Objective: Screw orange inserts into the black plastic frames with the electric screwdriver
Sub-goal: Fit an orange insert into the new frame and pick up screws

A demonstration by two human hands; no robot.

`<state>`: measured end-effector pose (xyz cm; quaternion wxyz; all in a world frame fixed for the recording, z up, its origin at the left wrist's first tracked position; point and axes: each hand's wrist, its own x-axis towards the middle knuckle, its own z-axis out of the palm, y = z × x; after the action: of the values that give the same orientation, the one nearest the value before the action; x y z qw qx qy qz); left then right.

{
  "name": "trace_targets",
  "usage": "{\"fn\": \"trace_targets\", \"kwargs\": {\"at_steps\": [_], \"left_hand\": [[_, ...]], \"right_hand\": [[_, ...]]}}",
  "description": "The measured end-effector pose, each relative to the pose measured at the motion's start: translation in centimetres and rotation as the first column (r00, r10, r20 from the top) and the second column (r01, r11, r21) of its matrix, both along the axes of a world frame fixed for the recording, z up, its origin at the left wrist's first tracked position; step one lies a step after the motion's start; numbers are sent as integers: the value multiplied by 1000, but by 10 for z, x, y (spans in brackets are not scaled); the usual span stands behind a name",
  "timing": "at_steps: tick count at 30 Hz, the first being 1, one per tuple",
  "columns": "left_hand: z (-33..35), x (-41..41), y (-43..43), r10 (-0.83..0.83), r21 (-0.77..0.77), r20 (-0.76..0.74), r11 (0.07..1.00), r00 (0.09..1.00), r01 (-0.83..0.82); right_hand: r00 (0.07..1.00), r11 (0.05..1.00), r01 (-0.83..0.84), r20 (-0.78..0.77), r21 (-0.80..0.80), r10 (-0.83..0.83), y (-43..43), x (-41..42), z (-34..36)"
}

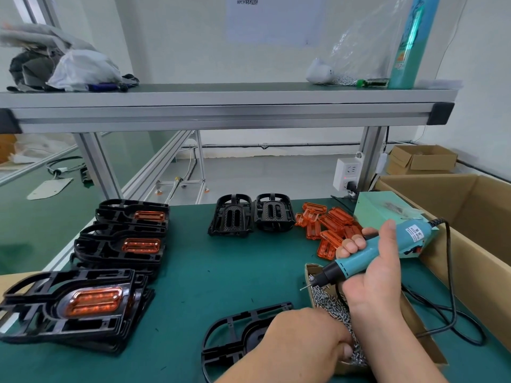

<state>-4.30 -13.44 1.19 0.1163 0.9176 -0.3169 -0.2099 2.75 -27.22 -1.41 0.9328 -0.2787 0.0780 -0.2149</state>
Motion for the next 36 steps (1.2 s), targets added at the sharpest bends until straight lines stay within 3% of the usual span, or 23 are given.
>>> {"fn": "trace_targets", "kwargs": {"at_steps": [7, 12, 21, 36], "left_hand": [[2, -3, 3, -64, 6, 6, 998, 998, 64], [-4, 0, 9, -56, -103, 1, 993, 998, 56], [-14, -1, 13, 129, -377, -140, 910, 982, -173], [-24, -6, 6, 270, -390, -105, 874, 957, -289]], "right_hand": [[1000, 1000, -14, 13, -2, 14, -1, -2, -1], [1000, 1000, -6, 0, 12, 6, -1, -1, 0], [1000, 1000, -1, -6, 27, 1, -3, -2, 1], [1000, 999, 5, -9, 37, -5, -3, -2, 3]]}}
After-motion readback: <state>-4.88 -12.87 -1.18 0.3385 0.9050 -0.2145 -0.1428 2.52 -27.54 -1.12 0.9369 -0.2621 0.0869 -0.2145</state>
